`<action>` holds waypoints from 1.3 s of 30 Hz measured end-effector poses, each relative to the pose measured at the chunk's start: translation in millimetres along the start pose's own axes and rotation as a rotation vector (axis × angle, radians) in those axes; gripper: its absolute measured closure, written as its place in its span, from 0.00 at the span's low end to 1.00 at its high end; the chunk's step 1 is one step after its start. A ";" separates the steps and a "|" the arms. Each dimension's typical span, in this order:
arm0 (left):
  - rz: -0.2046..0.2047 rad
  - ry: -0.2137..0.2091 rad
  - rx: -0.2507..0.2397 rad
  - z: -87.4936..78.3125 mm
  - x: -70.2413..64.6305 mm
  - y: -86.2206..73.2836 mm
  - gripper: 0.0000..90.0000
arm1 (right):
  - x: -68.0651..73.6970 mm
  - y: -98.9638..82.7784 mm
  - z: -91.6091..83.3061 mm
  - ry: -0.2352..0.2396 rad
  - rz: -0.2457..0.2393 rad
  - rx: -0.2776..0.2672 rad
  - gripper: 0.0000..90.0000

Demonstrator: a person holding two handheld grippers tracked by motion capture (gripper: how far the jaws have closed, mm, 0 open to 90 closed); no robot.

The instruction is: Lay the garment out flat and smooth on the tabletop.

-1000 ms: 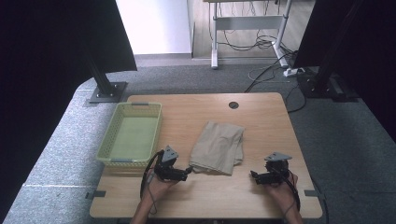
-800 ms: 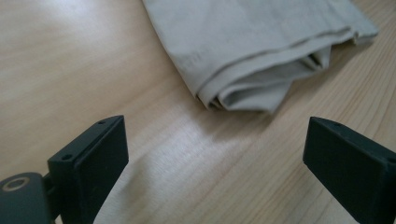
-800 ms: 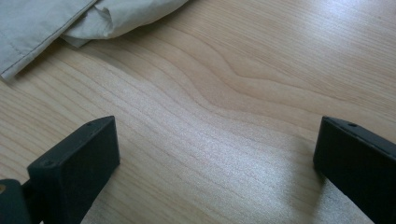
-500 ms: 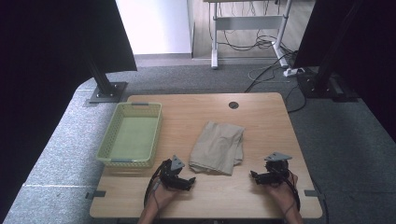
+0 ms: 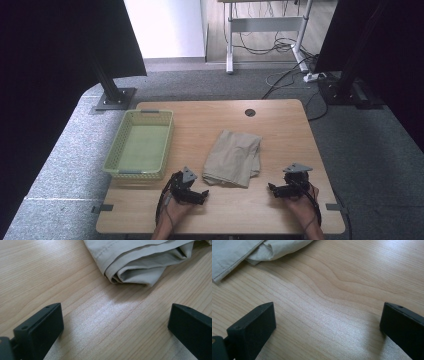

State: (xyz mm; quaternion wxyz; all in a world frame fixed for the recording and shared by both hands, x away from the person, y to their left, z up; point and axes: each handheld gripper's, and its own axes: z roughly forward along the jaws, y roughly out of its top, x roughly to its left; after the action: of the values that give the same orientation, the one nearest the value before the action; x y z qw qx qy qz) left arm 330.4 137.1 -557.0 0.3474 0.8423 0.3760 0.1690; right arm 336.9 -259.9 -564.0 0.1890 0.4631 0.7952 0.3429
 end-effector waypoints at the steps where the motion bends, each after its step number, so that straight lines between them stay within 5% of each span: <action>1: 0.000 0.000 0.000 0.0 0.0 0.0 0.02 | 0.0 0.0 0.0 0.000 0.000 0.000 0.00; 11: -0.015 -0.019 0.007 -2.9 3.0 4.0 0.07 | 0.0 0.0 0.1 0.000 0.000 -0.001 0.00; 20: 0.011 -0.044 -0.024 -12.5 -0.2 23.2 0.10 | 0.0 0.0 0.0 0.000 0.000 0.000 0.00; 21: 0.046 -0.085 -0.026 -12.6 -7.1 37.7 0.10 | 0.0 0.0 0.0 0.000 0.000 0.000 0.00; 24: 0.049 -0.111 -0.031 -10.1 -10.8 47.0 0.16 | -0.1 0.0 0.1 0.000 0.000 -0.001 0.00; 36: 0.094 -0.150 -0.036 2.3 -23.1 79.9 0.20 | 0.0 0.0 0.0 0.001 0.000 0.000 0.00; 39: 0.094 -0.189 -0.046 7.6 -29.3 90.8 0.22 | -0.1 0.0 0.0 0.001 0.000 0.000 0.00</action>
State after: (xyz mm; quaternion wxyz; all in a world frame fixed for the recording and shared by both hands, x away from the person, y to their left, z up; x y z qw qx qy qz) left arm 362.1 68.4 -498.3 0.3921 0.8629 0.2979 0.1135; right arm 337.0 -260.0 -564.0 0.1889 0.4627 0.7953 0.3432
